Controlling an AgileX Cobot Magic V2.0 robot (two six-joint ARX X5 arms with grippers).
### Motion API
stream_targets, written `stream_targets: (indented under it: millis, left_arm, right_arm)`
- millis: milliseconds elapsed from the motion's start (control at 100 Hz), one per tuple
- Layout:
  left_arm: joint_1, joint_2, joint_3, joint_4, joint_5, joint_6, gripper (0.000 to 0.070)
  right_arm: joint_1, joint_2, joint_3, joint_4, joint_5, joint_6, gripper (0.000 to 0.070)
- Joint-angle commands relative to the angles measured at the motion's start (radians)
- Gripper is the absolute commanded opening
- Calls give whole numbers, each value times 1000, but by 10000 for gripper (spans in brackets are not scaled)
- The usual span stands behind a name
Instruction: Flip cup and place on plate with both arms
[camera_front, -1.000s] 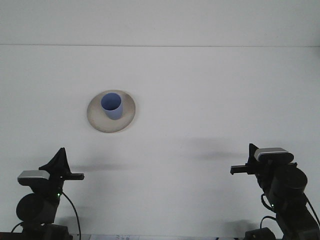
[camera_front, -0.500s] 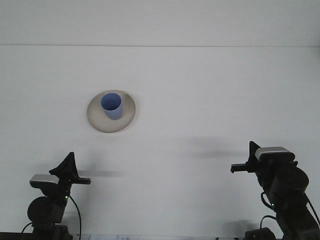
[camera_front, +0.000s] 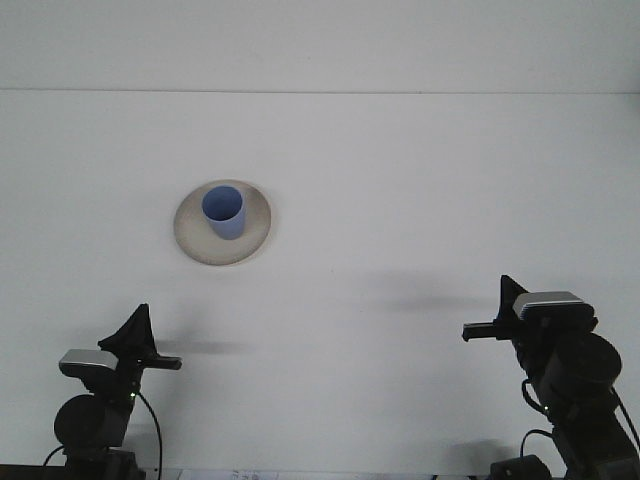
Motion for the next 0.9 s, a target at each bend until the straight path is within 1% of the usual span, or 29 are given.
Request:
stream_targets:
  millis: [0,410,470,510,600,740,890]
  left_arm:
    - [0,-1,-19,11,2,1,12]
    - [0,-1,-19,11,2,1,12]
    - [0,-1,-19,11,3,1,12]
    - [0,-1,-19,11,3,1,12]
    - [0,-1,-19,11,2,1,12]
    - [0,-1,-19,11,3,1,12]
    - [0,-1,-19,11,2,1,12]
  right_arm:
    - [2,3,12,12,0,9,0]
    - [2,2,4,31,-2,9,0]
    - [1,-16,-18,63,13,0,0]
    - [-5,-44,-45,93,32,-20,0]
    - [-19,-118,-127,179,27,-51,0]
    - [-61,-277,-293,327,26,-51,0]
    - [-135,-426,-420,359,26,-51,0]
